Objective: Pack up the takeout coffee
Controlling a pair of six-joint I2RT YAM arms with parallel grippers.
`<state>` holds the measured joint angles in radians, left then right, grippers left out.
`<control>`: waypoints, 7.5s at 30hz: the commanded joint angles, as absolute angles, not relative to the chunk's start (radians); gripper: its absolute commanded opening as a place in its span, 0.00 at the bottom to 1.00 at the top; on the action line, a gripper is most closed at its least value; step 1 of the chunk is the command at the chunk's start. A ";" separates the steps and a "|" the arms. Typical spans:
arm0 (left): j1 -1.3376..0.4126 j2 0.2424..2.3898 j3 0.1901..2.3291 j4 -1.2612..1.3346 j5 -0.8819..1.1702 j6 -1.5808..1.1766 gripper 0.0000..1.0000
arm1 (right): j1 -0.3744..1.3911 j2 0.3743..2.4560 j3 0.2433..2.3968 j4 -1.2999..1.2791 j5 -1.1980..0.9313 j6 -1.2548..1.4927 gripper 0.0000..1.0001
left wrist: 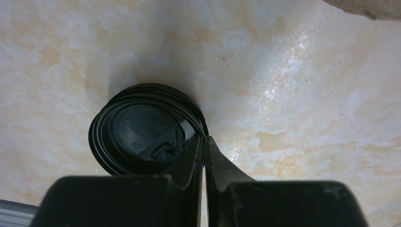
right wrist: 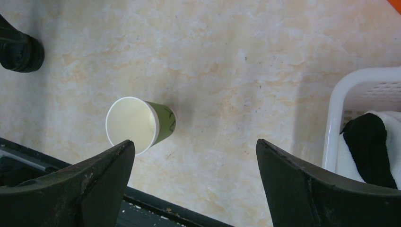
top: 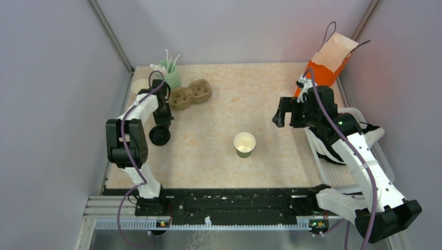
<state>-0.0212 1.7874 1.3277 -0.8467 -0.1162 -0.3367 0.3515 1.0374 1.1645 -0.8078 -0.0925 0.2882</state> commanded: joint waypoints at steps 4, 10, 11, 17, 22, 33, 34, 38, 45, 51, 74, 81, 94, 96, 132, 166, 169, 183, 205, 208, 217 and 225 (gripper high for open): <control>-0.018 1.775 1.378 -0.871 -0.126 -0.324 0.03 | 0.362 1.029 1.158 -0.775 -0.104 0.279 0.98; -0.018 1.750 1.403 -0.906 -0.140 -0.324 0.00 | 0.362 1.026 1.153 -0.773 -0.105 0.281 0.98; -0.018 1.747 1.404 -0.912 -0.142 -0.325 0.00 | 0.362 1.026 1.153 -0.773 -0.108 0.281 0.98; -0.018 1.726 1.399 -0.929 -0.171 -0.321 0.00 | 0.362 1.026 1.151 -0.769 -0.110 0.281 0.98; -0.014 1.734 1.415 -0.950 -0.183 -0.302 0.00 | 0.362 1.026 1.150 -0.767 -0.112 0.280 0.98; -0.006 1.675 1.497 -1.051 -0.190 -0.321 0.00 | 0.361 1.027 1.149 -0.762 -0.116 0.282 0.98; -0.008 1.670 1.510 -1.063 -0.190 -0.324 0.00 | 0.362 1.028 1.151 -0.762 -0.117 0.282 0.98; -0.006 1.632 1.534 -1.076 -0.182 -0.329 0.00 | 0.362 1.034 1.159 -0.769 -0.121 0.281 0.98; -0.007 1.698 1.477 -1.037 -0.123 -0.277 0.28 | 0.362 1.018 1.149 -0.772 -0.135 0.301 0.98; -0.006 1.764 1.445 -0.976 -0.095 -0.232 0.40 | 0.362 1.017 1.147 -0.768 -0.130 0.311 0.98; 0.027 1.846 1.418 -0.943 -0.092 -0.235 0.24 | 0.361 1.046 1.161 -0.772 -0.131 0.291 0.98; 0.028 1.850 1.415 -0.938 -0.082 -0.235 0.25 | 0.362 1.045 1.154 -0.771 -0.132 0.292 0.98; 0.028 1.853 1.401 -0.933 -0.071 -0.230 0.24 | 0.362 1.041 1.149 -0.771 -0.132 0.296 0.98; 0.027 1.856 1.403 -0.932 -0.068 -0.230 0.23 | 0.362 1.040 1.149 -0.770 -0.132 0.296 0.98; 0.047 1.785 1.465 -0.995 -0.063 -0.219 0.01 | 0.362 1.039 1.140 -0.762 -0.138 0.296 0.98; 0.251 1.785 1.392 -0.925 0.293 -0.161 0.05 | 0.362 1.052 1.143 -0.758 -0.144 0.288 0.98; 0.258 1.788 1.387 -0.920 0.306 -0.163 0.05 | 0.362 1.053 1.143 -0.759 -0.146 0.287 0.98; 0.269 1.744 1.405 -0.969 0.246 -0.188 0.00 | 0.362 1.058 1.147 -0.756 -0.148 0.284 0.98; 0.246 1.632 1.523 -1.064 0.131 -0.241 0.00 | 0.362 1.052 1.135 -0.743 -0.164 0.288 0.98; 0.240 1.596 1.525 -1.072 0.138 -0.266 0.00 | 0.362 1.055 1.144 -0.748 -0.167 0.286 0.98; -0.045 1.337 1.429 -0.666 0.667 -0.591 0.00 | 0.362 1.100 1.204 -0.753 -0.327 0.303 0.99; -0.329 1.278 1.236 0.154 0.891 -1.096 0.00 | 0.363 1.096 1.253 -0.544 -0.683 0.437 0.98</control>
<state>-0.2539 1.2655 1.2877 -0.3386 0.7429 -0.8036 0.3515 1.1103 1.1938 -0.7479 -0.4393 0.3290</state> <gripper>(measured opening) 0.005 0.982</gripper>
